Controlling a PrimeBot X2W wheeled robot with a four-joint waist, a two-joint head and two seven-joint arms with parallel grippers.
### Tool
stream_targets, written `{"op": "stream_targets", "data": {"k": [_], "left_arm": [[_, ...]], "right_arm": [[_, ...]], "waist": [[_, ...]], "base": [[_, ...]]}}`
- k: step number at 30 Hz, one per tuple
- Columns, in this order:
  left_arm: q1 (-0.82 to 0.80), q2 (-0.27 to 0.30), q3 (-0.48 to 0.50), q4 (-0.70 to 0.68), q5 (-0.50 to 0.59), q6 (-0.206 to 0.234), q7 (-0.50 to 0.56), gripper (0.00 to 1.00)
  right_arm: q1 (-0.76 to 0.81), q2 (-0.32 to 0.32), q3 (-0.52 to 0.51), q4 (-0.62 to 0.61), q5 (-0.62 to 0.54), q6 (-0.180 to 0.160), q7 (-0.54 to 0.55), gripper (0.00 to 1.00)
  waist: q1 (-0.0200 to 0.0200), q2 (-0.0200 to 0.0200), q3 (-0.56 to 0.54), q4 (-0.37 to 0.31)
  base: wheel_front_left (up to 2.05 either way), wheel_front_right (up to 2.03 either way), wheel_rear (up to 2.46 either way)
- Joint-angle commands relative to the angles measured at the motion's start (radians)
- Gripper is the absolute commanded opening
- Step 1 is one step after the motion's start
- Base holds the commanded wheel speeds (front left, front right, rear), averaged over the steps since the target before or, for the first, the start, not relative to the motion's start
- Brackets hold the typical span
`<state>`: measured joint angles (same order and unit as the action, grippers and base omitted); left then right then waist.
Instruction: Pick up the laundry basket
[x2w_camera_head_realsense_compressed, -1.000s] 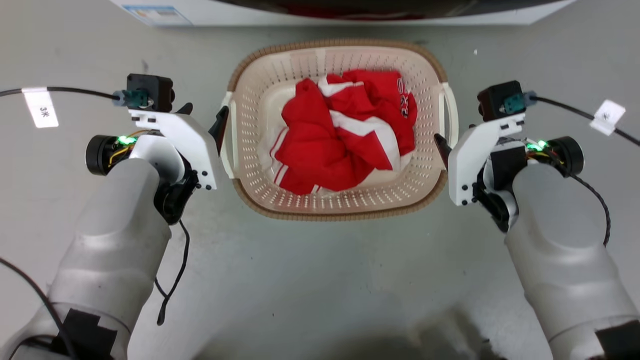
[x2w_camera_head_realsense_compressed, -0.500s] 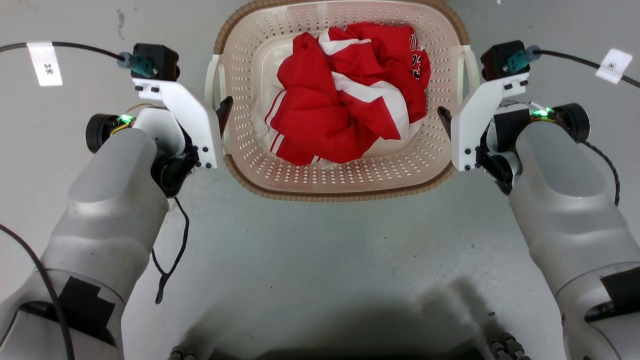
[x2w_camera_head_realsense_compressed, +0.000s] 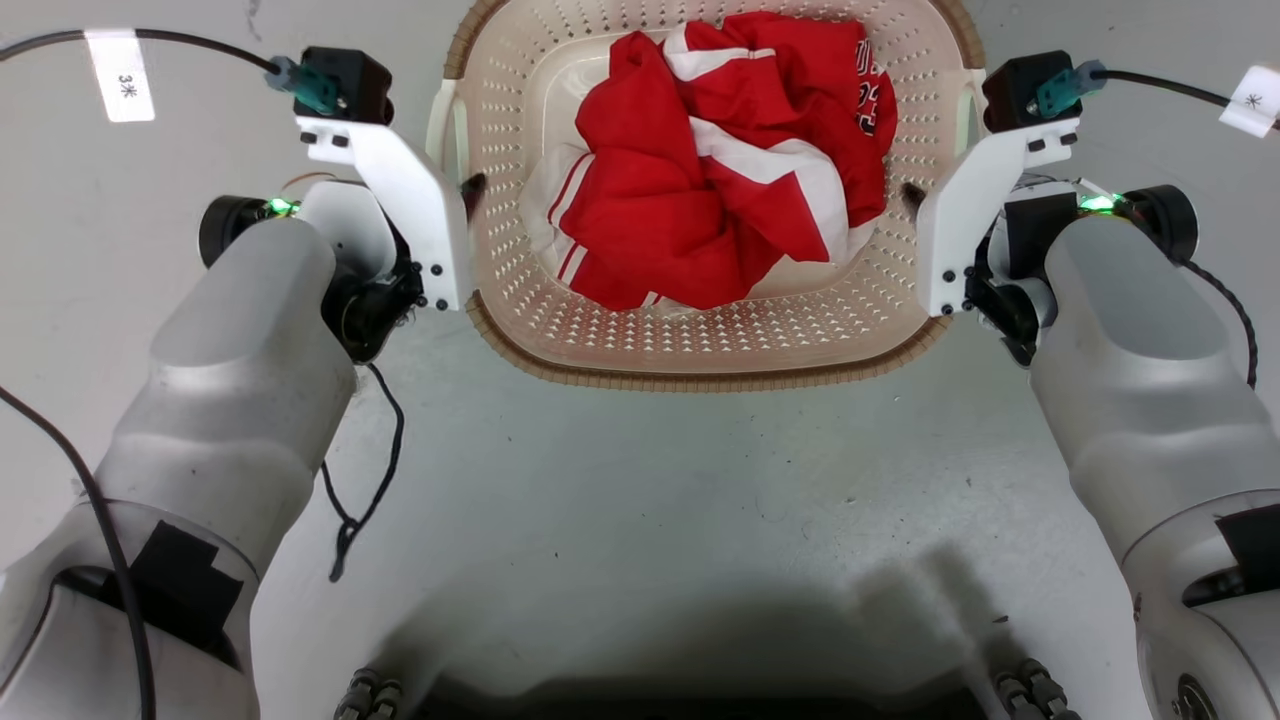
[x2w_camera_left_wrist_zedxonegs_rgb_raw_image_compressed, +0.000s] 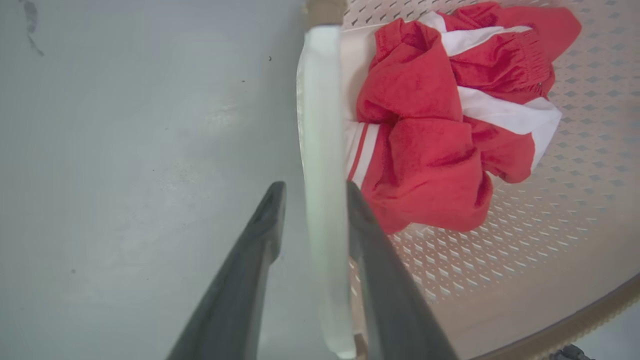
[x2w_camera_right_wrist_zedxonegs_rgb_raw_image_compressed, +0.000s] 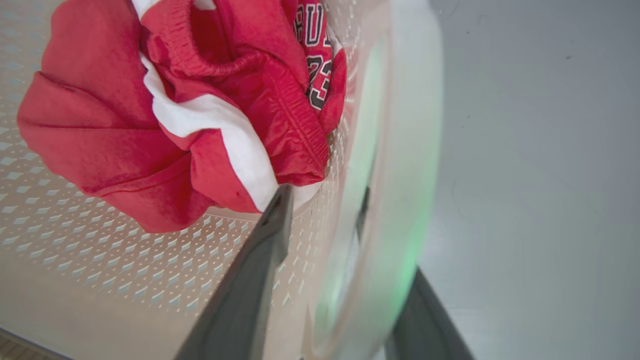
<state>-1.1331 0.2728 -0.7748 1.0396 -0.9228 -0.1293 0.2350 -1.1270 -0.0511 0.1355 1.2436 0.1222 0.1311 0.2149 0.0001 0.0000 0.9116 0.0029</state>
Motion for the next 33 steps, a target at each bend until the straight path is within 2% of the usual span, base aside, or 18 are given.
{"op": "stream_targets", "data": {"k": [1,9,19,25,26,33], "left_arm": [[-0.023,0.005,-0.012,-0.001,-0.014,-0.002,0.004,0.0],[-0.034,0.015,-0.073,0.008,-0.07,-0.001,0.034,0.0],[-0.011,0.016,-0.134,0.023,-0.153,-0.001,0.143,0.0],[0.014,0.021,-0.157,0.036,-0.204,-0.001,0.209,0.0],[0.04,0.014,-0.172,0.043,-0.235,-0.002,0.252,0.0],[0.106,-0.013,-0.187,0.065,-0.292,-0.003,0.33,0.0]], "right_arm": [[-0.021,0.002,0.001,0.008,-0.003,-0.001,-0.005,0.0],[-0.01,0.002,0.033,0.024,0.027,0.0,-0.002,0.0],[0.036,0.003,0.138,0.02,0.156,0.0,0.108,0.0],[0.074,0.003,0.212,0.0,0.258,0.001,0.186,0.0],[0.1,0.005,0.251,0.002,0.313,0.001,0.238,0.0],[0.173,0.008,0.331,-0.018,0.428,0.002,0.36,0.0]], "waist": [[-0.0001,0.0,0.002,0.001],[-0.0001,0.0,-0.018,0.004],[-0.0001,0.0,-0.118,-0.002],[-0.0001,0.0,-0.218,-0.016],[-0.0001,0.0,-0.292,-0.018],[-0.0001,0.0,-0.452,-0.016]], "base": [[0.0,0.0,0.0],[0.0,0.0,0.0],[0.0,0.0,0.0],[0.0,0.0,0.0],[0.0,0.0,0.0],[0.0,0.0,0.0]]}}
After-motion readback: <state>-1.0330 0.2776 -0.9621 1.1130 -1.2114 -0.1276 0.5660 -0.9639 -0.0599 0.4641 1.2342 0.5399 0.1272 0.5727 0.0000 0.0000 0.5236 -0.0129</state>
